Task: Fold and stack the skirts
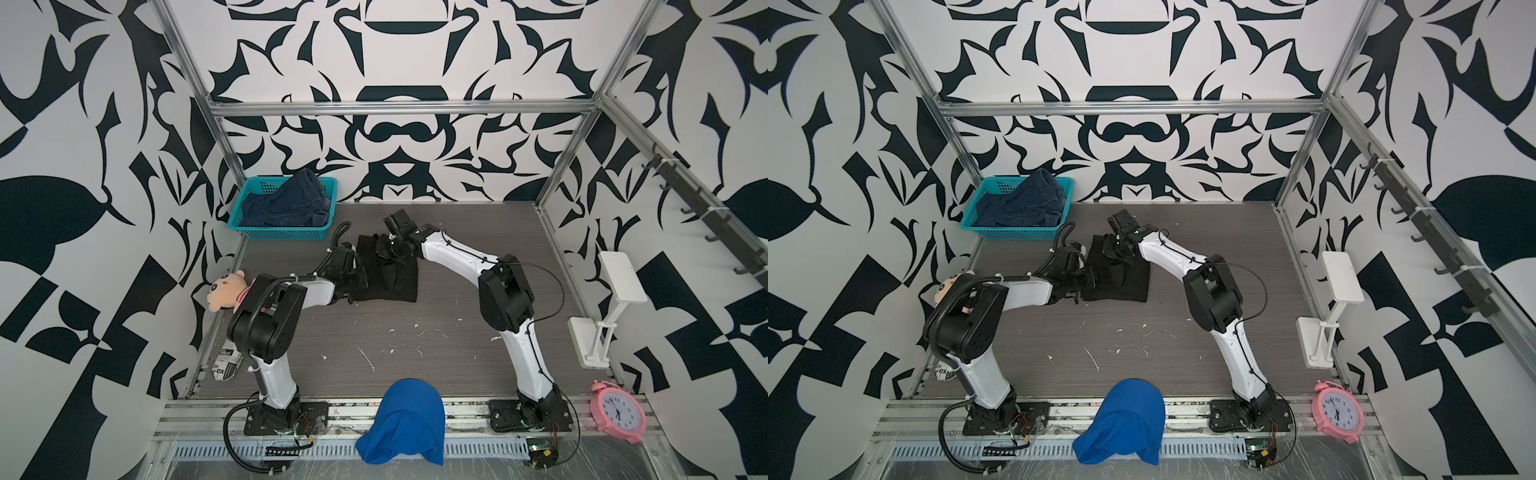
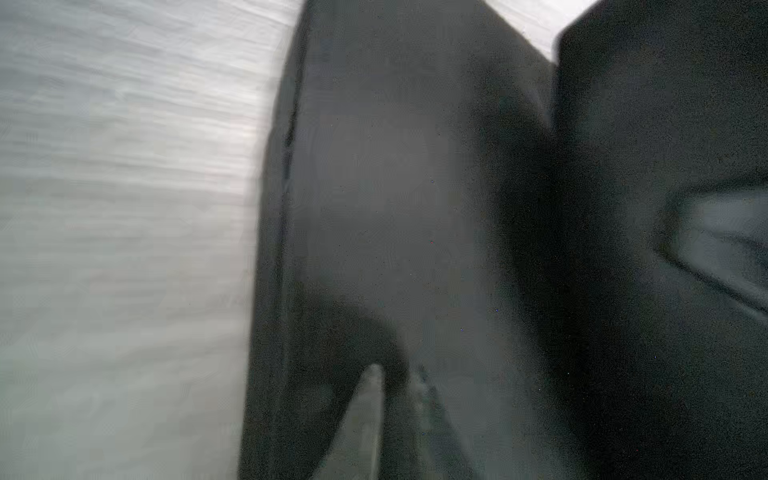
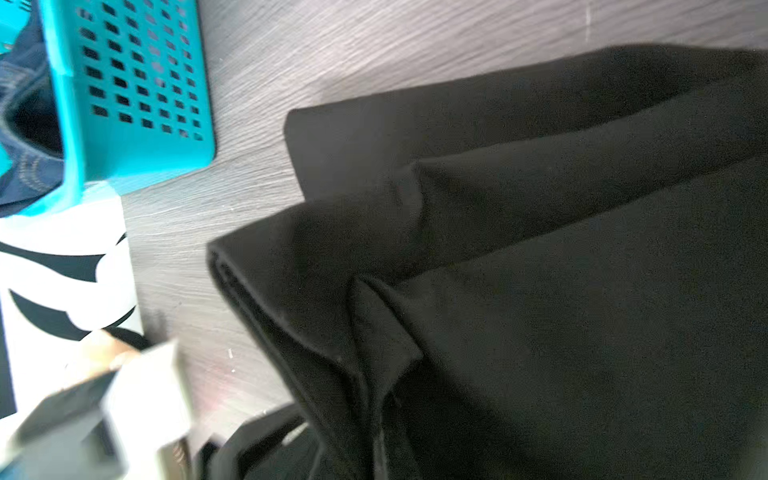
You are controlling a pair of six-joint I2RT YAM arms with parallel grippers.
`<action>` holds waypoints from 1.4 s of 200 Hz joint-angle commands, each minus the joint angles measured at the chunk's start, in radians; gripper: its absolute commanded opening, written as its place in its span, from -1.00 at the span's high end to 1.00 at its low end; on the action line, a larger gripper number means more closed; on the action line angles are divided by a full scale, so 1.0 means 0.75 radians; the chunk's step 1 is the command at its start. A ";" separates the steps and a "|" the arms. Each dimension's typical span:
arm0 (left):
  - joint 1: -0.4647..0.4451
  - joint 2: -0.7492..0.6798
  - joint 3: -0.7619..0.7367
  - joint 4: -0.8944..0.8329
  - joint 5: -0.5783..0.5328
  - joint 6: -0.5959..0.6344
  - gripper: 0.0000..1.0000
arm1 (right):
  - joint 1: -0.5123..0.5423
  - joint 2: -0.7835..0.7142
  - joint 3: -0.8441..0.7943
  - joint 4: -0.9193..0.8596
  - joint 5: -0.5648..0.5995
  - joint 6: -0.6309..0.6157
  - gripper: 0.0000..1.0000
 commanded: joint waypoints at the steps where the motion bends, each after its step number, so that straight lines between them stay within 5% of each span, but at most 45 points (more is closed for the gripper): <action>1: -0.004 -0.239 -0.037 -0.084 -0.042 -0.021 0.46 | 0.005 -0.055 0.040 0.037 0.058 -0.008 1.00; 34: 0.050 -0.503 -0.175 -0.093 -0.094 -0.077 0.28 | 0.007 -0.052 0.042 0.036 0.071 -0.011 1.00; 117: 0.116 -0.493 -0.197 -0.134 -0.036 -0.078 0.29 | 0.007 0.055 0.046 0.261 -0.032 0.146 0.76; 147: 0.116 -0.518 -0.203 -0.164 -0.053 -0.063 0.29 | 0.007 0.129 0.103 0.295 -0.083 0.192 0.49; 160: 0.118 -0.536 -0.207 -0.179 -0.071 -0.053 0.28 | 0.007 0.130 0.099 0.314 -0.083 0.204 0.22; 211: 0.118 -0.614 -0.224 -0.214 -0.104 -0.041 0.28 | 0.005 0.080 0.072 0.409 -0.148 0.239 0.04; 218: 0.118 -0.613 -0.219 -0.226 -0.107 -0.037 0.28 | 0.005 0.068 0.073 0.421 -0.156 0.249 -0.26; 280: 0.116 -0.717 -0.155 -0.274 -0.064 -0.028 0.27 | -0.008 -0.067 0.056 0.459 -0.251 0.213 -0.19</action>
